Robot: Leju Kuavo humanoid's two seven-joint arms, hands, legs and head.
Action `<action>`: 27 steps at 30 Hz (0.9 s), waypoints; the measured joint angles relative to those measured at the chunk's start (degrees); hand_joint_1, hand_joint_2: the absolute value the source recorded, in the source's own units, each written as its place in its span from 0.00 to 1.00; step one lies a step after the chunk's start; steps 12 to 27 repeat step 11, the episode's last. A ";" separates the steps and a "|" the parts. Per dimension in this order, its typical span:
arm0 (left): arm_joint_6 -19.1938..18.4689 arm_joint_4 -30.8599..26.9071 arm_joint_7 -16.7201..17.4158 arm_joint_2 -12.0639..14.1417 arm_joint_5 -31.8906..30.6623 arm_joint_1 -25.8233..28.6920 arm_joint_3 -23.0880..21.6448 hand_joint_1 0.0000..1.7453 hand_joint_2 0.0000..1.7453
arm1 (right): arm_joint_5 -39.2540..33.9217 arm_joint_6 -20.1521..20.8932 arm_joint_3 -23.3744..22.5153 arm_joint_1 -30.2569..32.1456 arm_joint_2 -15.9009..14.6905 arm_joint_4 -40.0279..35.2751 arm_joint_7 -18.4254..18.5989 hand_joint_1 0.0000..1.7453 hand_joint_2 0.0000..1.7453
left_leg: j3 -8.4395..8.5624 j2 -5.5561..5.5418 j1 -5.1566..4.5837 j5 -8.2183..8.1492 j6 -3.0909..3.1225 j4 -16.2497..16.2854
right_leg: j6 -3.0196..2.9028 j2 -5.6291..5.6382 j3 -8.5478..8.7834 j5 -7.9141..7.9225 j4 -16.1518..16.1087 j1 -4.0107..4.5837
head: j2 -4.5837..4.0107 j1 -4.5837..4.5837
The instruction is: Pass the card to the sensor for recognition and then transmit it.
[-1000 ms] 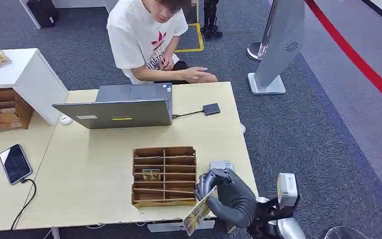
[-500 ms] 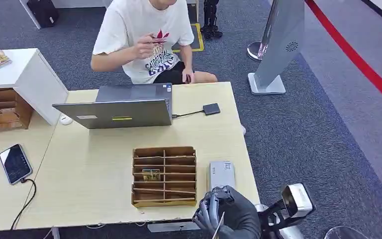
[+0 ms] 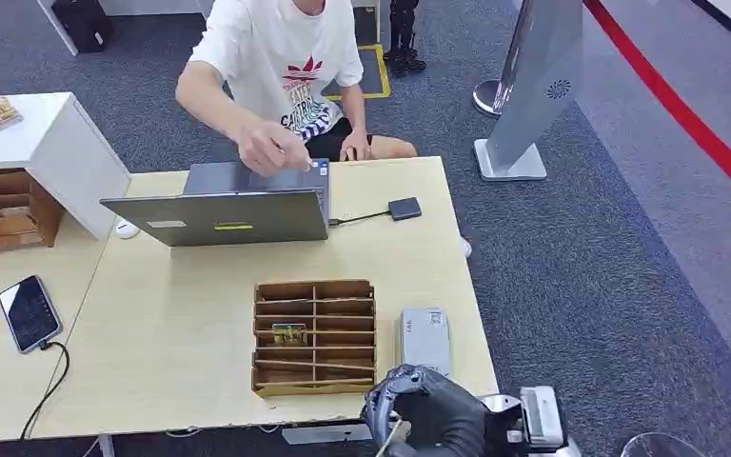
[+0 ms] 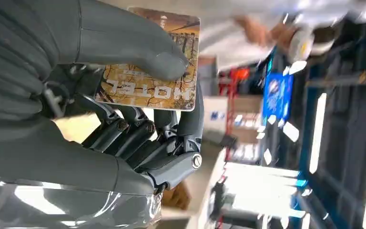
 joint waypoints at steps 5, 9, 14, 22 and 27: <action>0.00 -0.02 0.00 0.02 -0.02 -0.02 0.11 0.00 0.00 | -1.07 -0.39 0.11 -0.26 -0.53 0.26 1.05 1.00 1.00 | 0.00 0.00 0.00 0.00 0.00 0.00 | 0.00 0.00 0.00 0.00 0.00 0.00 | 0.00 0.02; 0.02 0.00 -0.02 0.02 -0.02 0.00 0.70 0.00 0.00 | -0.95 -1.57 0.13 -0.61 -0.64 0.98 1.22 1.00 1.00 | 0.00 0.01 0.00 0.00 0.00 0.00 | 0.00 0.01 0.01 0.00 0.00 0.00 | 0.00 0.04; 0.04 -0.02 -0.11 0.02 -0.02 0.01 0.94 0.00 0.00 | -1.01 -2.56 0.13 -0.78 -0.64 1.36 1.66 1.00 1.00 | 0.00 0.00 0.00 0.00 0.00 0.00 | 0.00 0.00 0.01 0.00 0.00 0.00 | 0.00 0.04; 0.04 -0.02 -0.11 0.02 -0.02 0.01 0.94 0.00 0.00 | -1.01 -2.56 0.13 -0.78 -0.64 1.36 1.66 1.00 1.00 | 0.00 0.00 0.00 0.00 0.00 0.00 | 0.00 0.00 0.01 0.00 0.00 0.00 | 0.00 0.04; 0.04 -0.02 -0.11 0.02 -0.02 0.01 0.94 0.00 0.00 | -1.01 -2.56 0.13 -0.78 -0.64 1.36 1.66 1.00 1.00 | 0.00 0.00 0.00 0.00 0.00 0.00 | 0.00 0.00 0.01 0.00 0.00 0.00 | 0.00 0.04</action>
